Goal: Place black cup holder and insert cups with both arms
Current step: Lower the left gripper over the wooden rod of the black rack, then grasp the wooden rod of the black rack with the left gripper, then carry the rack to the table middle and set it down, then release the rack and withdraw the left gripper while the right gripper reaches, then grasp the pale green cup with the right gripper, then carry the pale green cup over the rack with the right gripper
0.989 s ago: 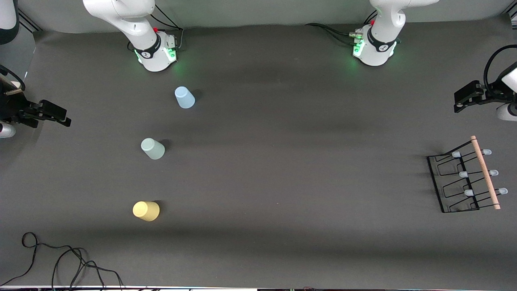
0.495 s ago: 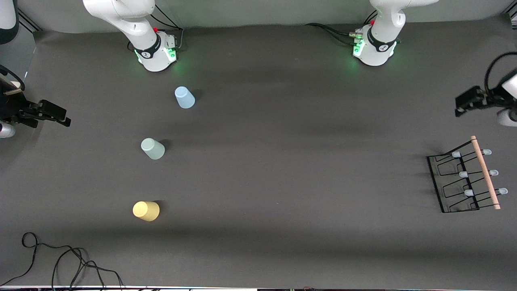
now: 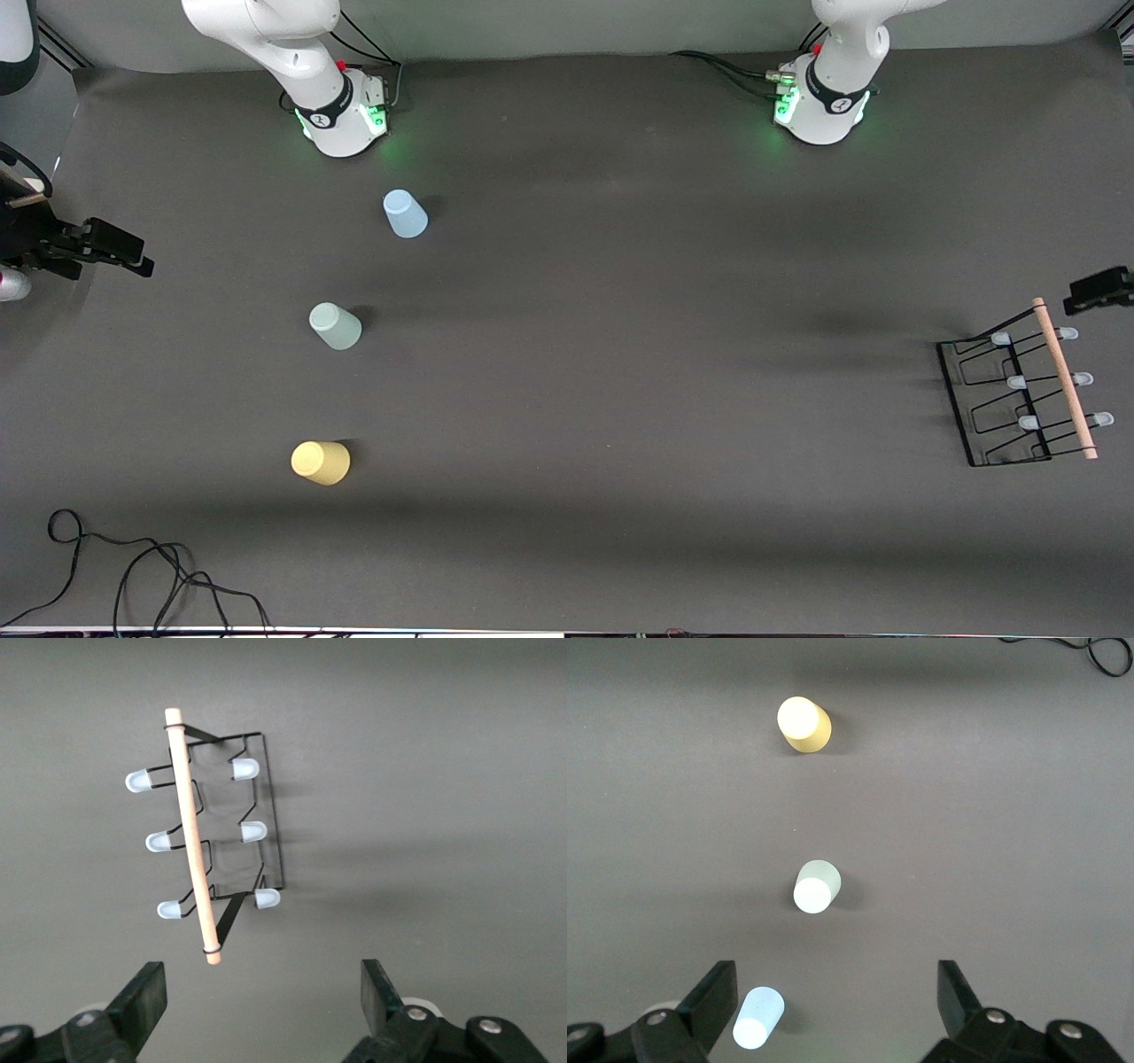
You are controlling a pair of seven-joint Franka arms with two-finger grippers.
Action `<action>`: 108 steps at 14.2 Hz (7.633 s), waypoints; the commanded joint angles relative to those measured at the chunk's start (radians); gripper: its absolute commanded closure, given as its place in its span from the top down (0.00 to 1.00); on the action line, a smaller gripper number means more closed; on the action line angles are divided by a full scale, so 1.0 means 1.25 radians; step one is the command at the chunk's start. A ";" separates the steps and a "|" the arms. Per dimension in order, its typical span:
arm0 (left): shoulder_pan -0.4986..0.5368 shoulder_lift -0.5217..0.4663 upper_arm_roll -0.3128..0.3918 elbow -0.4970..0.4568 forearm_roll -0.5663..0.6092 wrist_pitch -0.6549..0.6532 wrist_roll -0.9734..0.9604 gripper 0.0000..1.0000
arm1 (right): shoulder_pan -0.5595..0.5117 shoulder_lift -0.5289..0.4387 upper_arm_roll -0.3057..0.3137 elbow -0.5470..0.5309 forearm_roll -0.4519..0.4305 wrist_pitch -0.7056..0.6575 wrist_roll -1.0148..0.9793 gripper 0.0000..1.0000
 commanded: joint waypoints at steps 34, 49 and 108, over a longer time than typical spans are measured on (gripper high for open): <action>-0.401 0.114 -0.048 0.005 -0.007 0.206 -0.605 0.00 | 0.007 -0.004 -0.008 0.004 0.013 -0.002 0.011 1.00; -0.856 0.281 -0.047 0.063 0.036 0.386 -0.970 0.00 | 0.007 0.003 -0.008 0.003 0.013 0.003 0.011 1.00; -0.147 -0.228 -0.015 -0.191 -0.062 -0.036 -0.139 1.00 | 0.253 -0.038 0.003 -0.261 0.027 0.171 0.552 0.00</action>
